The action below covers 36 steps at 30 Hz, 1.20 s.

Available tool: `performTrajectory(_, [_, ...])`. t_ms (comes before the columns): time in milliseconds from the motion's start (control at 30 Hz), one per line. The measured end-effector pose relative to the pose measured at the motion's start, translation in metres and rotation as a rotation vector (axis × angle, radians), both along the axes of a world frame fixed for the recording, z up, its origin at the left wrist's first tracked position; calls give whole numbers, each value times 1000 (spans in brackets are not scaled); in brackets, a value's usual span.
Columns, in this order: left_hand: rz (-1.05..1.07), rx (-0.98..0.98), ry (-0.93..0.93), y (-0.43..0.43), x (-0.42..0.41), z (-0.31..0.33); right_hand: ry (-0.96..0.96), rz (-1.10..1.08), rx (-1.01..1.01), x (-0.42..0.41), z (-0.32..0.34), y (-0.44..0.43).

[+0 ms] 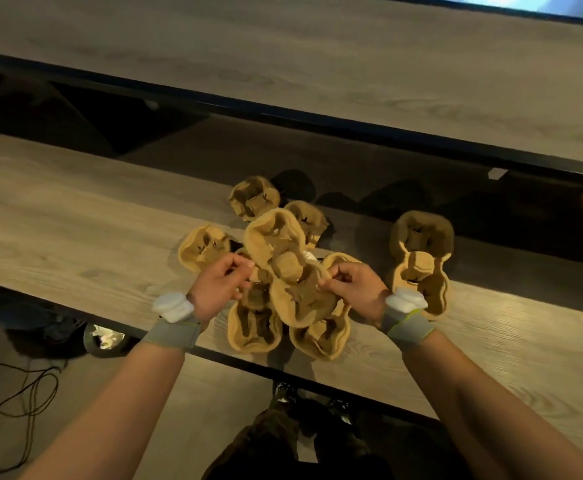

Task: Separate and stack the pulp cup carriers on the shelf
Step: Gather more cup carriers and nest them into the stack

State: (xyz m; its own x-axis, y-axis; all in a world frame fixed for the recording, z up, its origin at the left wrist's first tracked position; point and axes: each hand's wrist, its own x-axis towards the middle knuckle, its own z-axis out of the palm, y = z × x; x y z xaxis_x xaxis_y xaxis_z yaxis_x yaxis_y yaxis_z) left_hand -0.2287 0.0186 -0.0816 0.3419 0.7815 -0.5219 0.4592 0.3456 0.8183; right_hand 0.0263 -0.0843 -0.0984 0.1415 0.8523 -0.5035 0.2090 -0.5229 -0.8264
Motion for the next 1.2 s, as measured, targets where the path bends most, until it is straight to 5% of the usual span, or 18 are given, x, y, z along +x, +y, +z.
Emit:
performTrajectory(333, [-149,-92,-364,-7,120,21,138,-343,156,76,63,-41])
performTrajectory(600, [-335,-109,-287,-32,211,0,78,-560,120,124,48,-93])
performTrajectory(833, [-334,-184,-202,-52,235,-43,-158,-538,-75,136,2,-113])
performTrajectory(1200, [-334,-237,-253,-59,233,-57,-272,-555,-41,138,-15,-121])
